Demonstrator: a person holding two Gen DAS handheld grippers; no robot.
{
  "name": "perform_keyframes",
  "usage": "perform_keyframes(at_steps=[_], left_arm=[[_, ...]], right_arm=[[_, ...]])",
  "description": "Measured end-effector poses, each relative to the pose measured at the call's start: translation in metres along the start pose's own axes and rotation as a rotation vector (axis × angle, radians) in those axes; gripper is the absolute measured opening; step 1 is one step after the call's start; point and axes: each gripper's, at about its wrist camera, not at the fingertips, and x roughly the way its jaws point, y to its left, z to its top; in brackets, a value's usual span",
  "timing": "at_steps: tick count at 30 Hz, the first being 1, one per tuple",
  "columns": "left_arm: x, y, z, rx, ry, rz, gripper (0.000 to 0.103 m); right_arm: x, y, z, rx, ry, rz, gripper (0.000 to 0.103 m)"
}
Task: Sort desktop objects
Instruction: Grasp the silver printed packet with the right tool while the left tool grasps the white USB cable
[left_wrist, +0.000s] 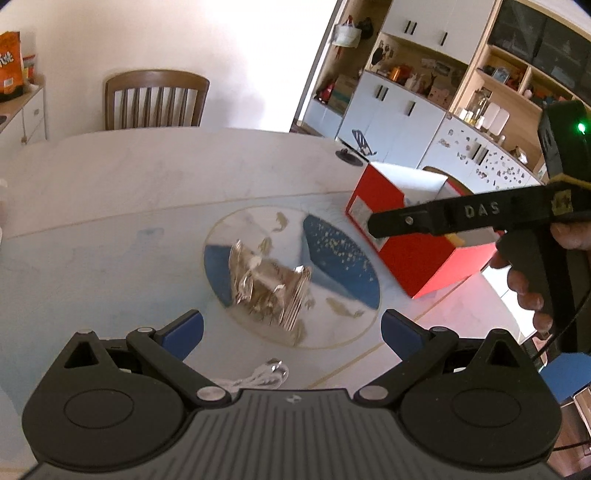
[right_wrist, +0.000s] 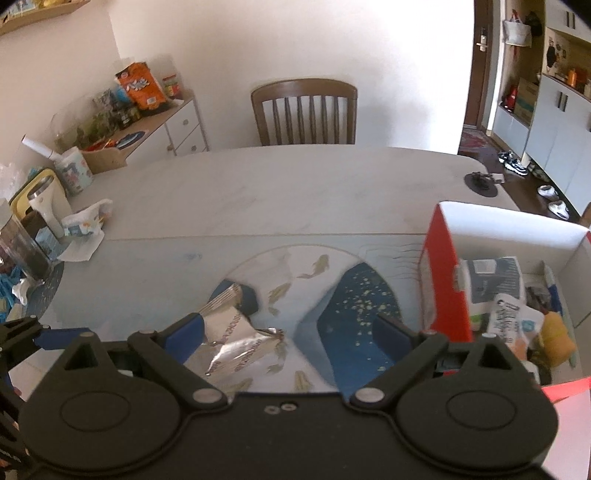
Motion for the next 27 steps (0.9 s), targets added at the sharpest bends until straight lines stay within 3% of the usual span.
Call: perform_keyframes(at_steps=[11,15,27], left_arm=[[0.022,0.005,-0.030,0.057,0.087,-0.006,0.103],[0.033,0.009,-0.038,0.075,0.098,0.040,0.103],[0.052,0.006,-0.050,-0.028,0.075,0.159,0.103]], right_arm=[[0.034,0.025,-0.004,-0.058,0.062,0.036,0.097],[0.047,0.031,-0.006,-0.080,0.083,0.044,0.097],[0.085,0.049,-0.007,-0.170,0.127,0.072,0.097]])
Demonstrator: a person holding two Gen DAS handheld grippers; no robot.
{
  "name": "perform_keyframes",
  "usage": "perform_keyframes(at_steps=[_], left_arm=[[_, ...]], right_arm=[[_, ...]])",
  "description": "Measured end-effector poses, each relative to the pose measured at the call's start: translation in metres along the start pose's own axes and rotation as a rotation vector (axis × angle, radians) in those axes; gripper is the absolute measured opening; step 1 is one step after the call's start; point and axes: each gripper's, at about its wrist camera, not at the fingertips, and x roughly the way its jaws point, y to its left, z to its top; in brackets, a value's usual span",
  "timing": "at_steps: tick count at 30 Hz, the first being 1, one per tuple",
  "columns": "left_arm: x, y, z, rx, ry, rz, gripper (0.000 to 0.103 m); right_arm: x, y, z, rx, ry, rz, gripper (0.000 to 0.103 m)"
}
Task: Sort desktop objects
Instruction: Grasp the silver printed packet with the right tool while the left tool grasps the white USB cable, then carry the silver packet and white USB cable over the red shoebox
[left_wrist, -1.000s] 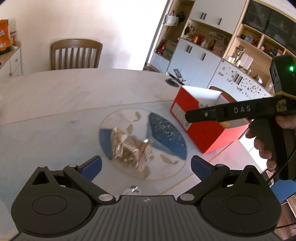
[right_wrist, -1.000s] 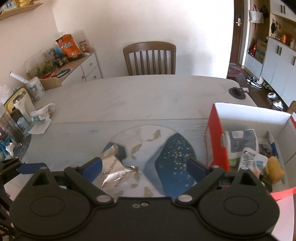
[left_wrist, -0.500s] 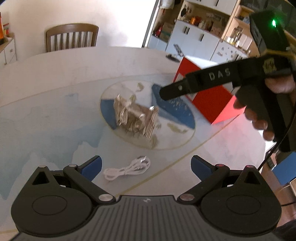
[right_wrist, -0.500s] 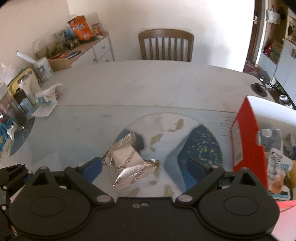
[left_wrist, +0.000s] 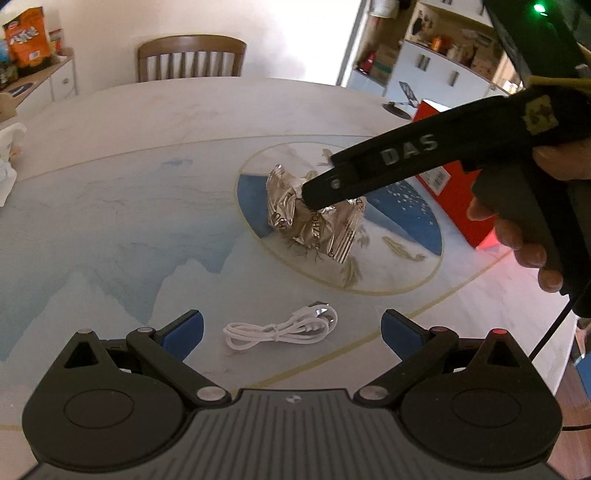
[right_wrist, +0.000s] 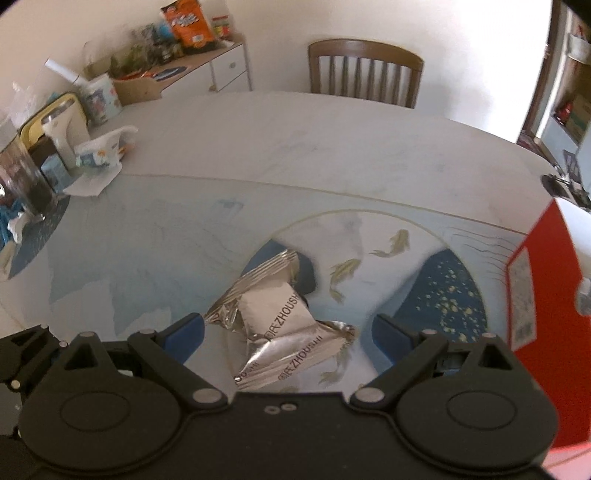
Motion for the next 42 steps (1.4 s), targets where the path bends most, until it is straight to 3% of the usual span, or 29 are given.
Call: perform_keyframes(at_steps=[8,21,27,36,38,42], left_arm=[[0.015,-0.012,-0.005,-0.065,-0.023,0.138,0.103],[0.030,-0.022,-0.009,-0.158,-0.033,0.252,0.102],[0.031,-0.030,-0.011,-0.146,-0.046,0.274,0.095],[0.033,-0.034,-0.010,-0.132,-0.058,0.280,0.090],[0.031,-0.033,-0.010,-0.127,-0.068,0.283,0.082],[0.030,-0.032,-0.013,-0.101,-0.085,0.276,0.078]], right_arm=[[0.022,0.004,0.007,-0.094,0.029,0.024,0.095],[0.050,0.003,0.016,-0.221,0.078,0.108,0.090],[0.058,0.003,0.020,-0.252,0.095,0.145,0.083],[0.060,-0.003,0.014,-0.228,0.129,0.172,0.061],[0.059,-0.003,0.014,-0.224,0.126,0.169,0.060],[0.056,-0.007,0.013,-0.202,0.120,0.154,0.056]])
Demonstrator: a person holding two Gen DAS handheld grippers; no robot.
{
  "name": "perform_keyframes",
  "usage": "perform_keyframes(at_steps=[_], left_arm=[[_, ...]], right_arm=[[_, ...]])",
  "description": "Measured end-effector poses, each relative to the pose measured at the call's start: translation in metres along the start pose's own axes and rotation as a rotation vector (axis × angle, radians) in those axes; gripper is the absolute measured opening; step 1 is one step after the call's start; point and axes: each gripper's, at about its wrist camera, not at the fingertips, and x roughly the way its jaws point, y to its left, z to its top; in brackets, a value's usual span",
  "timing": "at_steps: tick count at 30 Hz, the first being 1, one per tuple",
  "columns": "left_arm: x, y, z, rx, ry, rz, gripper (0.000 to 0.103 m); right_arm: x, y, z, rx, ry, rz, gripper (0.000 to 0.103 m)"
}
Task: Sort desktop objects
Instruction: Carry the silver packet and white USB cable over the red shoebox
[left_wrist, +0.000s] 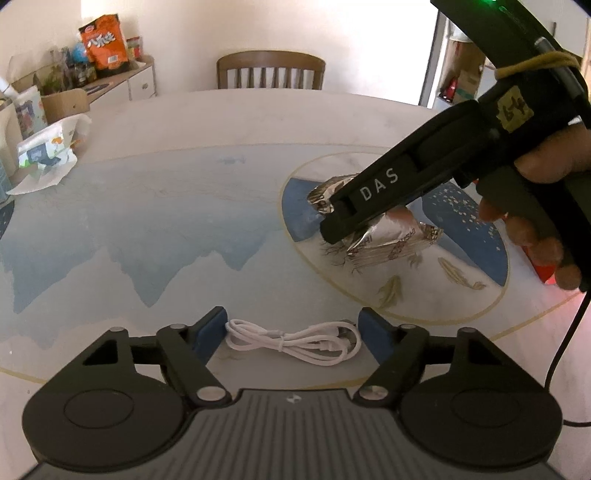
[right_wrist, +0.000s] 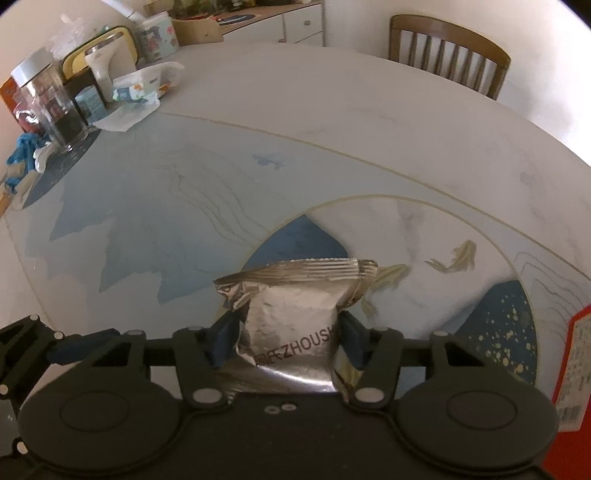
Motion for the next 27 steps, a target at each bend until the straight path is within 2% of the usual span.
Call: perform_keyframes(at_steps=[8,27], left_arm=[[0.001,0.008,0.001,0.014,-0.004,-0.037,0.076],[-0.021,0.017,0.023,0.051,-0.030,-0.130,0.075]], right_arm=[[-0.012,-0.003,-0.004,0.025,0.001,-0.048,0.050],[-0.059,-0.015,-0.027,0.118,-0.015,-0.130,0.049]])
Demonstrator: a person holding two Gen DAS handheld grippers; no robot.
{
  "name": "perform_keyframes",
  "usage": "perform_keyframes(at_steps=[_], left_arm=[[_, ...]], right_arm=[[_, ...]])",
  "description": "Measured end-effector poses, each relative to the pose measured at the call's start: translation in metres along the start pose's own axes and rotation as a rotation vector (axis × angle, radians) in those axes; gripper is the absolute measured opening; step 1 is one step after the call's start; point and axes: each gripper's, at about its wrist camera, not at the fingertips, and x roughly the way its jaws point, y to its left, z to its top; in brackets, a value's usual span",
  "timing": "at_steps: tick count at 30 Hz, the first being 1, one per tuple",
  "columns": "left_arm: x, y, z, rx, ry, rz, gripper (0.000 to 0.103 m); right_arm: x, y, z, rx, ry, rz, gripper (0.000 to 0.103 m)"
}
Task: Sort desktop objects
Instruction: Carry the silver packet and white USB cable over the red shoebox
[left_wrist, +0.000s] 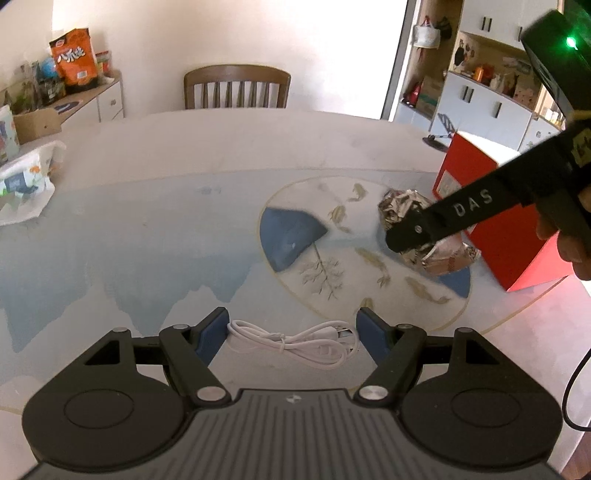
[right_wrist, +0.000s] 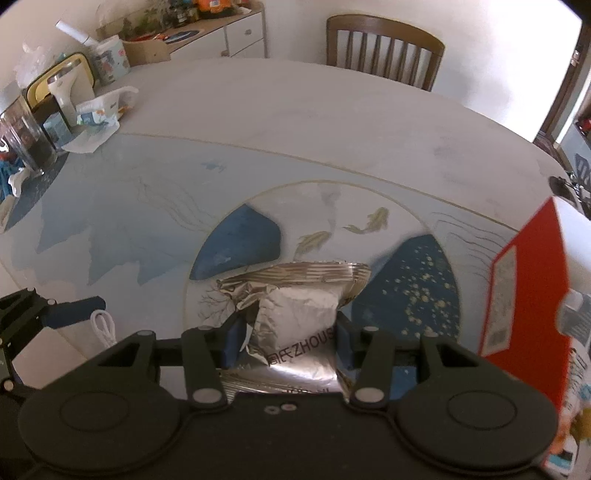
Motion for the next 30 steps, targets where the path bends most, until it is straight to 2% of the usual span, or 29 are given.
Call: perform_keyframes(at_steps=[11,19,30], left_arm=[[-0.024,-0.003,0.030,0.058,-0.049,-0.039,0.075],[-0.044,-0.006,0.060,0.109,-0.113,-0.053,0.075],[-0.056,-0.036,0.099,0.169,-0.163,-0.123,0.075]], right_arm=[[-0.042,-0.011,-0.004,0.039,-0.056,-0.028,0.049],[-0.076,-0.027,-0.006,0.077,-0.115,-0.048,0.049],[-0.116,-0.065,-0.016,0.145,-0.185,-0.089,0.049]])
